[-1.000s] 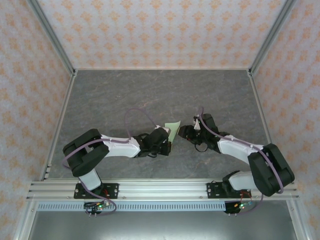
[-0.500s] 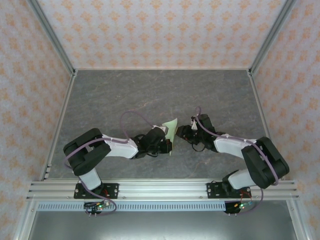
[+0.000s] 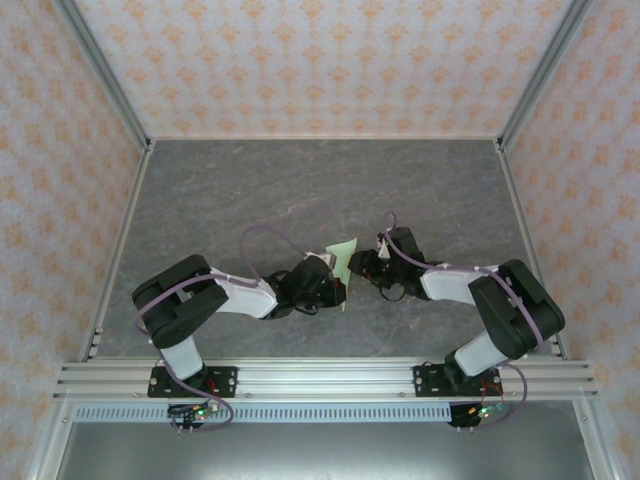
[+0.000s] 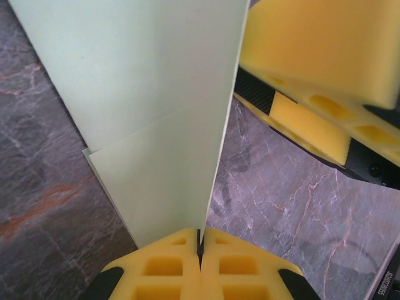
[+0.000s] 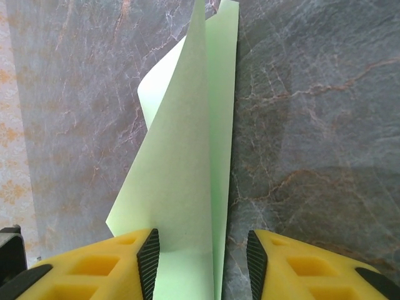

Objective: Fold a paper plane with a square sheet of paper (fold left side to right side)
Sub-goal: Fold the wing for the fifth time at the center of the table.

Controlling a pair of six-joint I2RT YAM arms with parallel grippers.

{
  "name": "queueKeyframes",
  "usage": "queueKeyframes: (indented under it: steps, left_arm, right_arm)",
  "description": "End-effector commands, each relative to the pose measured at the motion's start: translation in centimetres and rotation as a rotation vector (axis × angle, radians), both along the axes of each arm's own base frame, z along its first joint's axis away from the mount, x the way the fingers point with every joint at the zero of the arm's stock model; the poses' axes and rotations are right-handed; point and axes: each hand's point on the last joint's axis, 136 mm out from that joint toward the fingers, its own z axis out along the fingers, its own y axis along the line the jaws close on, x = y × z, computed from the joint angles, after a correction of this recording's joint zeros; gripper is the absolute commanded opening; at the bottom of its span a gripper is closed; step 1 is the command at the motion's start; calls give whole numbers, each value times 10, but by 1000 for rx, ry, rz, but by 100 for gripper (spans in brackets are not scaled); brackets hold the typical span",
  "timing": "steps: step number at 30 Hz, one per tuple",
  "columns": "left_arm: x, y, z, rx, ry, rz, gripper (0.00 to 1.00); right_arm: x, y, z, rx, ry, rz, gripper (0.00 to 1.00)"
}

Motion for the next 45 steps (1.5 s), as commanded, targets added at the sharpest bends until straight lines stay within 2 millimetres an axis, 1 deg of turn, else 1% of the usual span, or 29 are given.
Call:
queueKeyframes:
  steps: [1, 7, 11, 16, 18, 26, 30, 36, 38, 40, 45]
  left_arm:
    - [2, 4, -7, -8, 9, 20, 0]
    - [1, 5, -10, -7, 15, 27, 0]
    - [0, 5, -14, -4, 26, 31, 2]
    - [0, 4, -14, -9, 26, 31, 8]
    - [1, 5, -13, -11, 25, 32, 9]
    - [1, 6, -2, -23, 3, 33, 17]
    - [2, 5, 6, -36, -10, 29, 22]
    - [1, 6, 12, -44, -21, 27, 27]
    - [2, 9, 16, -50, -27, 32, 29]
    - [4, 16, 20, -58, -28, 47, 31]
    - [15, 45, 31, -84, -21, 114, 36]
  right_arm:
    - [13, 13, 13, 45, -42, 11, 44]
    - [17, 19, 7, 45, -16, 12, 43]
    - [16, 17, -1, 23, 11, 0, 43]
    - [11, 10, -14, -20, 50, -11, 42]
    - [10, 10, -17, -23, 58, -8, 42]
    - [7, 8, -23, -39, 75, -7, 41]
    - [7, 8, -24, -43, 76, -3, 41]
    - [7, 9, -25, -45, 79, 2, 41]
    - [7, 9, -25, -47, 79, 3, 40]
    - [6, 8, -25, -49, 80, 3, 40]
    - [7, 9, -25, -49, 78, 9, 40]
